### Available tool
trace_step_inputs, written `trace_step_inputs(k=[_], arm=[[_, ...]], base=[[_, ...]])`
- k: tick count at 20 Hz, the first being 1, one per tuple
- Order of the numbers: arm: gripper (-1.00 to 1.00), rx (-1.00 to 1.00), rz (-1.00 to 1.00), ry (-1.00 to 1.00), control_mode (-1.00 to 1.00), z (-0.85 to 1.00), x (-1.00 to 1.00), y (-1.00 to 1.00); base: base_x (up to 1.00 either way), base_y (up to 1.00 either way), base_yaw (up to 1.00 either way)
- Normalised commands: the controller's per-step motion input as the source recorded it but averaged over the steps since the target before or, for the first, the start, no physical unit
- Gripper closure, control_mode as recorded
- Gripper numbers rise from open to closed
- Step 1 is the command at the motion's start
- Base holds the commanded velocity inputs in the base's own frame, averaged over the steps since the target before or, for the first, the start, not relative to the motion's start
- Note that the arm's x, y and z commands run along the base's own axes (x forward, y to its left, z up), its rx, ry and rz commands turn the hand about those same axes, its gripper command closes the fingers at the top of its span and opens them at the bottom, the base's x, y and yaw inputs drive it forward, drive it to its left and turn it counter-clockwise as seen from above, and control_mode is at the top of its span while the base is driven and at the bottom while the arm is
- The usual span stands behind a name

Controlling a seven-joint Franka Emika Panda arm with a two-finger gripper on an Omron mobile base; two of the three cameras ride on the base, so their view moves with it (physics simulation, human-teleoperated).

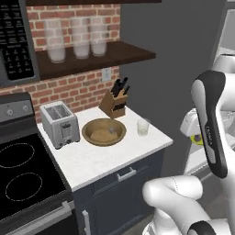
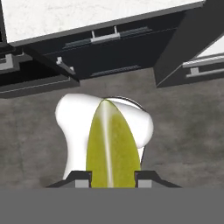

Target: Grab a lemon wedge from the fridge and one ice cube from the ice bowl, and put them in the glass of lemonade.

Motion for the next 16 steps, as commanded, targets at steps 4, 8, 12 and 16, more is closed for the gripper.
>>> trace_step_inputs(k=[4,8,12,16], arm=[[1.00,0.00,0.00,0.00,1.00,0.00,0.00,0.00],[1.00,0.00,0.00,0.00,1.00,0.00,0.00,0.00],[1.00,0.00,0.00,0.00,1.00,0.00,0.00,0.00],[1.00,0.00,0.00,0.00,1.00,0.00,0.00,0.00]], base=[[0.53,0.01,-0.01],[0.43,0.00,-0.01],[0.55,0.01,-0.01],[0.66,0.02,0.00]])
